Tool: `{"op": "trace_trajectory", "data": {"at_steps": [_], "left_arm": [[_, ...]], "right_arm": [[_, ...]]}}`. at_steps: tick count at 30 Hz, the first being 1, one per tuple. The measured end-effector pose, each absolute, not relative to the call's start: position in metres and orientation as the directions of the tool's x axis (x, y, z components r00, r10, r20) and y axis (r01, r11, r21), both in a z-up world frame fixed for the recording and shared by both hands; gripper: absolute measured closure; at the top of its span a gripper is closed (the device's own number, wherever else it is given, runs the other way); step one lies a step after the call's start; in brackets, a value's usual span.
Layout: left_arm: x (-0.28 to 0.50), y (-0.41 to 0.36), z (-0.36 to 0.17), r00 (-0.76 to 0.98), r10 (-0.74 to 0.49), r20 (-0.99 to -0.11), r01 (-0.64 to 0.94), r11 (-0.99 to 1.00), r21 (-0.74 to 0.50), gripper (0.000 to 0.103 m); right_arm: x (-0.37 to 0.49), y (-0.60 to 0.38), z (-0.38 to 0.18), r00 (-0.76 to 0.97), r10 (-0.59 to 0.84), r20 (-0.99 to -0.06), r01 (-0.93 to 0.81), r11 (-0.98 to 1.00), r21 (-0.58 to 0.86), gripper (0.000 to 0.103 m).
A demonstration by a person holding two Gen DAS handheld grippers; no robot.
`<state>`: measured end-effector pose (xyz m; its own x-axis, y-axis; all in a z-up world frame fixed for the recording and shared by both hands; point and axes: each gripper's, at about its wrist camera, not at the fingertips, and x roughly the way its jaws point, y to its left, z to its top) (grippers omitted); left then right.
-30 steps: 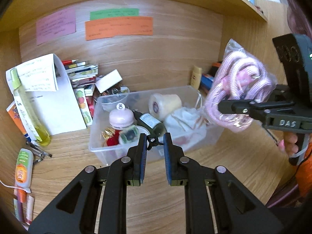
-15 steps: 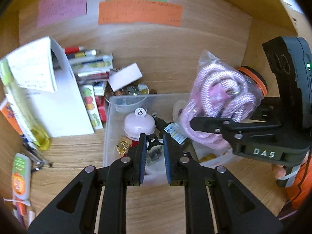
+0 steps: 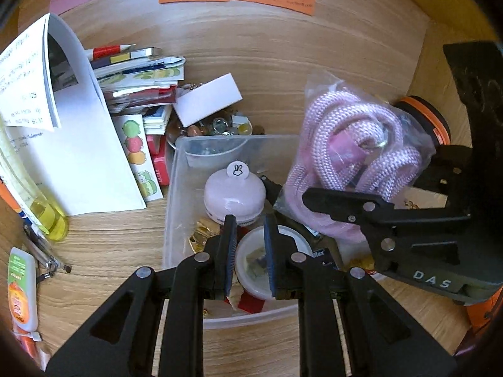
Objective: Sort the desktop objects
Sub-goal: 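Lift and carry the bagged rope over the clear bin with the right tool, then open the right tool to drop the bagged rope into the bin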
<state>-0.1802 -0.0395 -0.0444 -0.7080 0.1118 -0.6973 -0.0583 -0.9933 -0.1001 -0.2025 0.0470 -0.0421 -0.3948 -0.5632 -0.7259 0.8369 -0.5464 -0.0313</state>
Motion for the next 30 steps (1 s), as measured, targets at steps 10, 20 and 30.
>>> {"op": "trace_trajectory", "data": {"at_steps": [10,20,30], "left_arm": [[-0.167,-0.035,-0.029,-0.743,0.116,-0.66,-0.063,-0.993,-0.103,0.057],[-0.14,-0.027,-0.011,-0.786,0.085,-0.612,-0.048,-0.996,-0.076,0.04],[-0.114,-0.017,-0.001,-0.808,0.062,-0.585,-0.036,-0.998,-0.056,0.03]], "right_arm": [[-0.192,0.062,-0.019,-0.442,-0.583,-0.682,0.821,-0.569,-0.046,0.057],[-0.168,0.093,0.0,-0.524,-0.579,-0.624,0.787,-0.61,-0.095,0.033],[-0.145,0.126,0.011,-0.575,-0.577,-0.58,0.76,-0.64,-0.117,0.021]]}}
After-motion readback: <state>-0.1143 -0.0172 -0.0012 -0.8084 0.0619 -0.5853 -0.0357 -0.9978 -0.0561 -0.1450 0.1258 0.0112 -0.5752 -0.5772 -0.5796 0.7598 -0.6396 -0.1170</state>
